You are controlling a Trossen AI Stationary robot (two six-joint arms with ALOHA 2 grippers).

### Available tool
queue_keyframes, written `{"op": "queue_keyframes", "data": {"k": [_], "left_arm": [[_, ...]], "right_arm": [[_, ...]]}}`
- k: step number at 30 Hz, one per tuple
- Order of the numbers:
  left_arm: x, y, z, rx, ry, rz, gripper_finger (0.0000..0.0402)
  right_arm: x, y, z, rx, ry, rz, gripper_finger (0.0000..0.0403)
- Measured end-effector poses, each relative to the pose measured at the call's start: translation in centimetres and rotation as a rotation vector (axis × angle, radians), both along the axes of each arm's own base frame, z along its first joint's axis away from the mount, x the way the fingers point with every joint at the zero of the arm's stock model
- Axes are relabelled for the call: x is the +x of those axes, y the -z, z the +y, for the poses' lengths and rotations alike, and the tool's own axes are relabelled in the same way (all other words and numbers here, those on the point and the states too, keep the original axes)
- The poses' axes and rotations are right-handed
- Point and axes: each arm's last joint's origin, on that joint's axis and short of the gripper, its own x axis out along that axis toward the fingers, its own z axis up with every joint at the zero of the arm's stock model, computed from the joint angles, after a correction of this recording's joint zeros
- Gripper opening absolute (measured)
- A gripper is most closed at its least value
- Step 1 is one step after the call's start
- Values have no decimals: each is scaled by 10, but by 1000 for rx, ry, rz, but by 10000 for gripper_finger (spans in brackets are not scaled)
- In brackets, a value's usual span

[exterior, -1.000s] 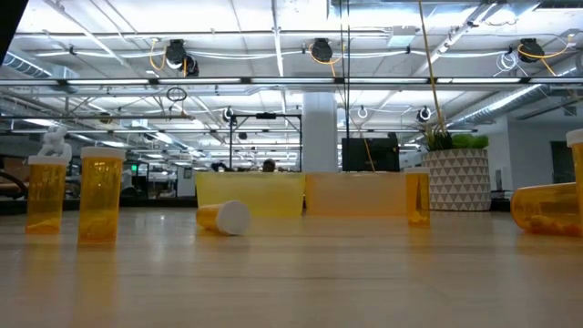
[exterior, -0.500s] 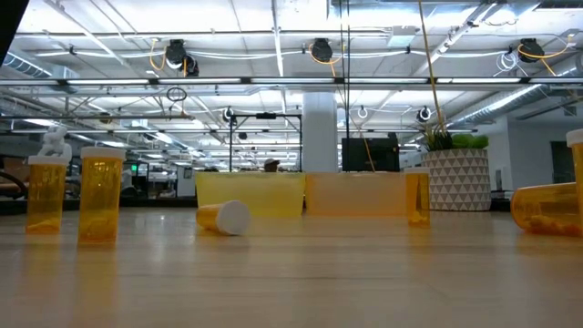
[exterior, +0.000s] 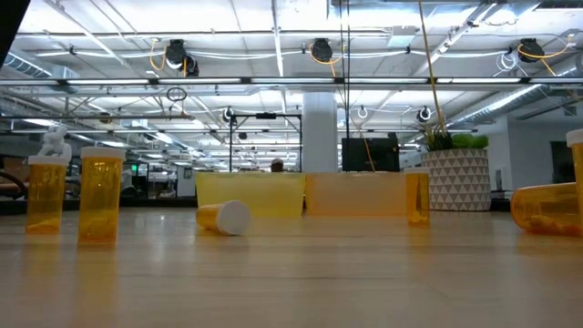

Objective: Pick and place medicine bottles into bin by pill shape (circle, oval)
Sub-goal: Put the large orange capsule bottle into the yellow bin

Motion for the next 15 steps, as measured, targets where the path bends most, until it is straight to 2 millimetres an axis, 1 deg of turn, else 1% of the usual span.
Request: {"op": "queue_keyframes", "data": {"k": [3,7,10,13,15], "left_arm": [[0,1,5,3,-11,9,220],[-1,1,10,11,-20,11,210],[-2,2,17,21,-34,27,212],[-4,6,28,46,-96,68,219],[-5,12,36,42,-151,97,221]], "right_arm": [[-10,-3,0,0,0,8,394],[-24,-7,1,-3,10,20,395],[-37,-10,1,-9,23,30,395],[-51,-13,2,-16,21,36,395],[-61,-16,2,-22,17,26,395]]}}
